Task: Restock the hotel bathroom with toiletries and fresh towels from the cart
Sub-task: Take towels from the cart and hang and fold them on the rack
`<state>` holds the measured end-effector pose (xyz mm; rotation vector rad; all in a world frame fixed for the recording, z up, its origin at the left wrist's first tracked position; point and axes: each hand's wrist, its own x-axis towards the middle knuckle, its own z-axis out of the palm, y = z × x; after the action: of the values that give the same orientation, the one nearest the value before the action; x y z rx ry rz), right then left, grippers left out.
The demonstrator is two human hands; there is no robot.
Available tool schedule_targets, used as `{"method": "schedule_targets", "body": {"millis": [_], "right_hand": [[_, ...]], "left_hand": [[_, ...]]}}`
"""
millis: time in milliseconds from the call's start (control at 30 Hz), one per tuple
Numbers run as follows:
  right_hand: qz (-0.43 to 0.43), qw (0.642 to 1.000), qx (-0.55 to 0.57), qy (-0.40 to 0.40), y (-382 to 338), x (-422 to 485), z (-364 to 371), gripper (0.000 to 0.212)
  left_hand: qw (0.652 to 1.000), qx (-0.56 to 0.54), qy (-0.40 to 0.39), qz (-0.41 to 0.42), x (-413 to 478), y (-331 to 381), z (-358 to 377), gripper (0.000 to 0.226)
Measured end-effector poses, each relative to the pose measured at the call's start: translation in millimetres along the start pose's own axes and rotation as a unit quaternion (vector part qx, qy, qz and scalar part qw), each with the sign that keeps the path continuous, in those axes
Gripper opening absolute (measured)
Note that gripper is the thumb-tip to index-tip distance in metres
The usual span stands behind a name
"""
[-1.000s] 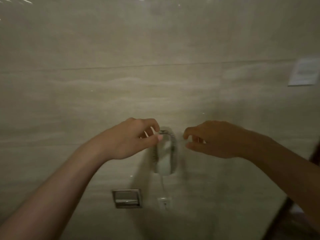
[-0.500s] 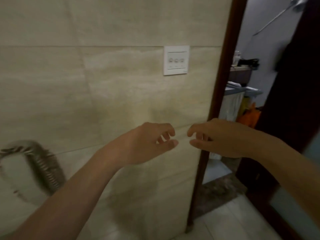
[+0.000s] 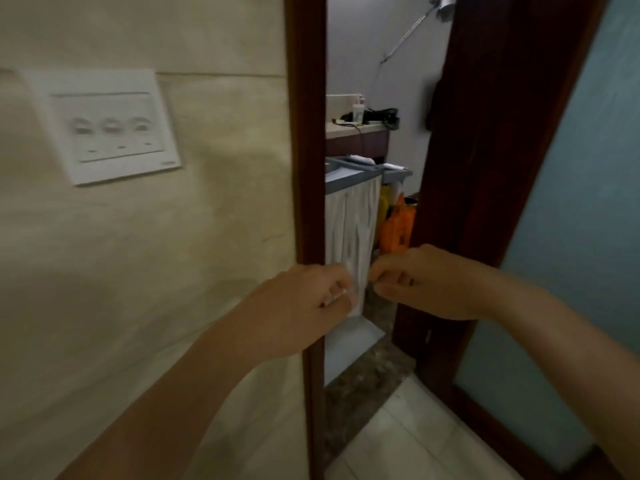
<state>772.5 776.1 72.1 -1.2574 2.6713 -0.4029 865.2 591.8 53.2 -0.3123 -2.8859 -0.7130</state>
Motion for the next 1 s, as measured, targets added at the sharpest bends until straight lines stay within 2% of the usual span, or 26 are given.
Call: {"method": "schedule_targets", "body": {"millis": [133, 267, 400, 500, 600, 733, 1000], "right_hand": [[0.043, 0.997, 0.034, 0.049, 51, 26, -5, 0.023], [0.072, 0.994, 0.047, 0.060, 91, 49, -10, 0.027], [0.112, 0.986, 0.047, 0.110, 134, 64, -19, 0.016], [0.130, 0.980, 0.051, 0.139, 170, 79, -26, 0.014], [0.149, 0.977, 0.058, 0.143, 214, 107, -30, 0.017], [0.095, 0.977, 0.095, 0.167, 281, 148, -36, 0.014], [0.042, 0.950, 0.251, 0.180, 372, 226, -56, 0.015]], "left_hand": [[1.000, -0.014, -0.022, 0.015, 50, -10, 15, 0.022], [0.999, -0.032, -0.030, 0.001, 108, -20, 28, 0.023], [0.997, -0.066, -0.035, 0.001, 167, -26, 46, 0.022], [0.996, -0.082, -0.023, -0.014, 210, -25, 60, 0.020], [0.992, -0.108, 0.017, -0.065, 254, -27, 75, 0.020], [0.979, -0.146, 0.052, -0.136, 320, -33, 101, 0.016], [0.965, -0.138, 0.082, -0.209, 422, -44, 126, 0.024]]}}
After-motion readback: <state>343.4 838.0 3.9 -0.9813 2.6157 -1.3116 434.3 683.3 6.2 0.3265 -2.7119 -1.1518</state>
